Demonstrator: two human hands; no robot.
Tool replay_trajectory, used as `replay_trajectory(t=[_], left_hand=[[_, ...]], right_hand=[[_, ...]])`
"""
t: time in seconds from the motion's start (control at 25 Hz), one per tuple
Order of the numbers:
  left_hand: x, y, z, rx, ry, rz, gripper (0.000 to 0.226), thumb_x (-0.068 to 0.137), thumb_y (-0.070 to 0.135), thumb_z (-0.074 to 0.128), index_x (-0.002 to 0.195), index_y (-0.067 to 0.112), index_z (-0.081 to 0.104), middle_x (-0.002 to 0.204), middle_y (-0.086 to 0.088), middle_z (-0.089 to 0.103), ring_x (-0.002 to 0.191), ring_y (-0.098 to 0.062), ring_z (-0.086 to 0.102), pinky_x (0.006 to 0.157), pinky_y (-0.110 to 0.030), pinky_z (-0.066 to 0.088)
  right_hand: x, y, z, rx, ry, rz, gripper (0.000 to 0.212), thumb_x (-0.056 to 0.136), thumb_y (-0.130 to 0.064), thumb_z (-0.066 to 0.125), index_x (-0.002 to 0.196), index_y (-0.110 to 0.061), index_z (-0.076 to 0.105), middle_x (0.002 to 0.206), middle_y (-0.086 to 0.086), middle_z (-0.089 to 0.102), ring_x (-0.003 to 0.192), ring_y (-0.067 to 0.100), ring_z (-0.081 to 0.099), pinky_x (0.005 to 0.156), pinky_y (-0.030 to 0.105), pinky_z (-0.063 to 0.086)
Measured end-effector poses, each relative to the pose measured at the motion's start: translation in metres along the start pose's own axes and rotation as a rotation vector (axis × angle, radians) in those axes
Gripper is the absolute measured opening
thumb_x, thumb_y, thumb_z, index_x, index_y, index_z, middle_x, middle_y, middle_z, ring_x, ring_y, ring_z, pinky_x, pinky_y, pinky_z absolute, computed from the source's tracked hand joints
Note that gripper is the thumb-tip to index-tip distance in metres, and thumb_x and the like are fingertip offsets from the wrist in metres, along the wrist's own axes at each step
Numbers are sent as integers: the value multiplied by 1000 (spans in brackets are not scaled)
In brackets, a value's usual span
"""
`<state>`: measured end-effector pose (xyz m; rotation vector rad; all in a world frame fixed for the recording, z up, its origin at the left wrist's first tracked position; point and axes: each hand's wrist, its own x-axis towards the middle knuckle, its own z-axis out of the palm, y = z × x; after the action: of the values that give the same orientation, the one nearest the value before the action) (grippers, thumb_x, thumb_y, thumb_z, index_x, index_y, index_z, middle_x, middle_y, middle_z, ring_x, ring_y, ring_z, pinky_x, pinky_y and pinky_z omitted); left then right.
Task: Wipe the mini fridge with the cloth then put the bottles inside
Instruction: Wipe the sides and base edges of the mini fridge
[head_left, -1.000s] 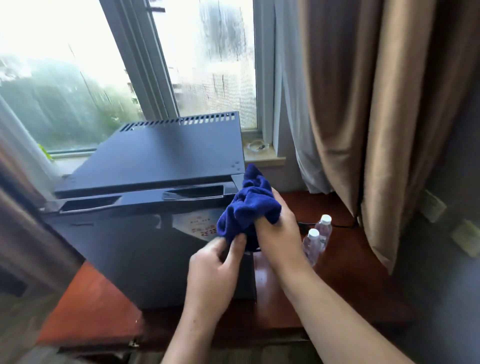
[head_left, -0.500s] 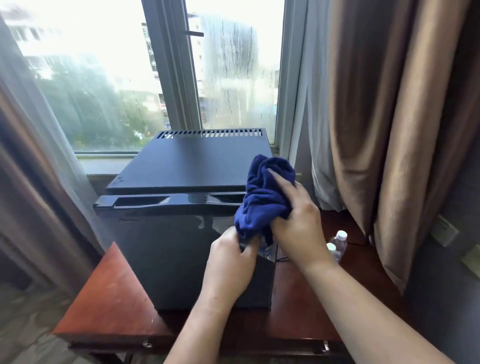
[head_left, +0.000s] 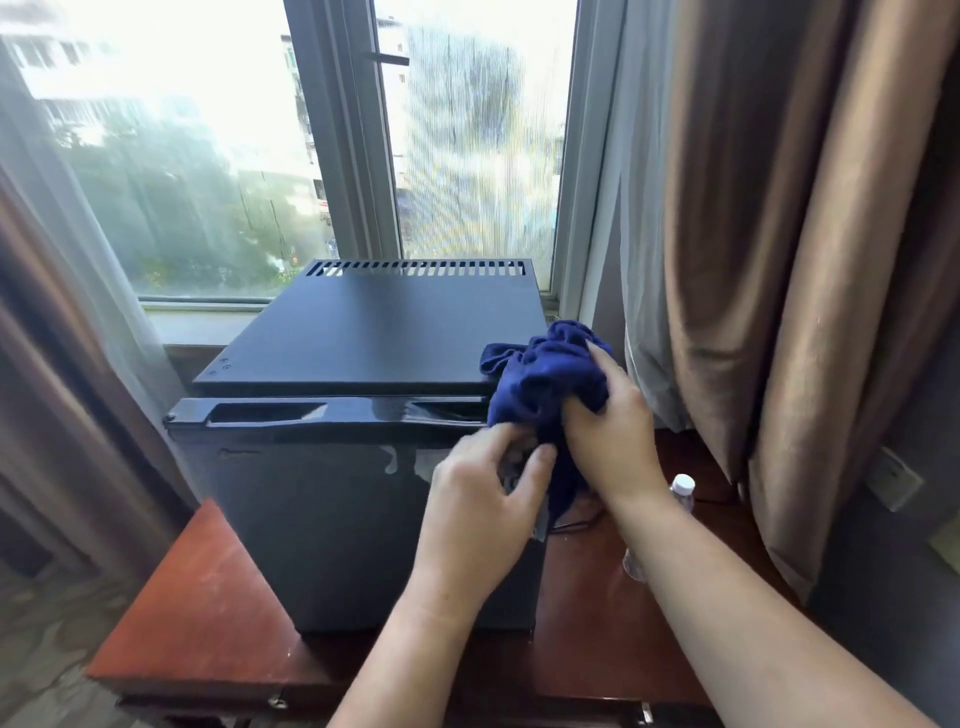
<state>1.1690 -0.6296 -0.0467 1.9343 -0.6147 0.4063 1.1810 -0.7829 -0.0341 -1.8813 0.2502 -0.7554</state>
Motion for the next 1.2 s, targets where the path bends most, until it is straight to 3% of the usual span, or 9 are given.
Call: replay_trajectory(t=[0.08, 0.24, 0.36, 0.48, 0.6, 0.72, 0.88, 1.04, 1.2], left_hand=[[24, 13, 3, 121, -36, 95, 42, 86, 42, 68, 126, 29, 63, 115, 16, 63, 111, -6, 57, 98, -22, 46], [69, 27, 27, 365, -362, 131, 84, 81, 36, 73, 153, 36, 30, 140, 12, 36, 133, -11, 33, 115, -24, 31], [106, 20, 49, 511, -433, 135, 72, 79, 23, 66, 147, 34, 43, 135, 8, 40, 128, -19, 39, 112, -32, 39], [147, 23, 69, 597, -525, 101, 60, 77, 9, 60, 133, 31, 62, 128, 5, 52, 121, -19, 49, 109, -32, 41], [185, 19, 72, 651, -496, 20, 53, 73, 0, 58, 117, 29, 62, 111, 1, 55, 106, -23, 57, 95, -33, 46], [208, -3, 45, 759, -357, -124, 39, 78, 4, 64, 111, 21, 53, 107, -4, 65, 100, -31, 63, 80, -34, 46], [207, -31, -7, 833, -268, -281, 31, 81, 8, 70, 95, 28, 51, 86, 5, 64, 86, -26, 62, 64, -28, 36], [226, -62, -47, 898, -215, -372, 31, 80, 1, 65, 90, 27, 50, 75, 5, 58, 84, -29, 62, 65, -30, 36], [273, -91, -47, 941, -265, -317, 27, 83, 9, 63, 98, 30, 53, 98, -11, 70, 94, -34, 65, 75, -35, 48]], right_hand=[[24, 4, -6, 98, -78, 197, 35, 85, -44, 64, 116, -30, 71, 108, -2, 79, 107, 20, 74, 99, 51, 56], [60, 25, -20, 262, -214, 453, 28, 92, -46, 64, 107, -25, 75, 98, 0, 82, 96, 19, 78, 82, 37, 62], [75, 45, -15, 407, -221, 483, 20, 94, -25, 62, 111, -21, 72, 100, 7, 81, 100, 26, 77, 84, 39, 62], [90, 70, -7, 532, -228, 478, 40, 82, -30, 66, 122, -33, 68, 110, 2, 80, 108, 24, 75, 100, 56, 56], [112, 74, -8, 474, -242, 309, 50, 76, -38, 62, 126, -37, 67, 115, -7, 78, 111, 14, 72, 102, 49, 55], [132, 59, -15, 162, -355, -90, 52, 79, -38, 63, 130, -37, 66, 139, -6, 64, 125, 15, 57, 115, 34, 43], [159, 18, 6, -236, -788, -519, 59, 85, -36, 61, 143, -46, 56, 165, -1, 37, 132, 30, 38, 121, 36, 31], [177, -1, 66, -447, -945, -669, 63, 95, -35, 57, 154, -45, 37, 172, 7, 17, 134, 36, 31, 121, 44, 30], [207, 3, 105, -523, -850, -600, 60, 96, -32, 54, 152, -48, 41, 169, 4, 26, 134, 37, 39, 119, 44, 33]])
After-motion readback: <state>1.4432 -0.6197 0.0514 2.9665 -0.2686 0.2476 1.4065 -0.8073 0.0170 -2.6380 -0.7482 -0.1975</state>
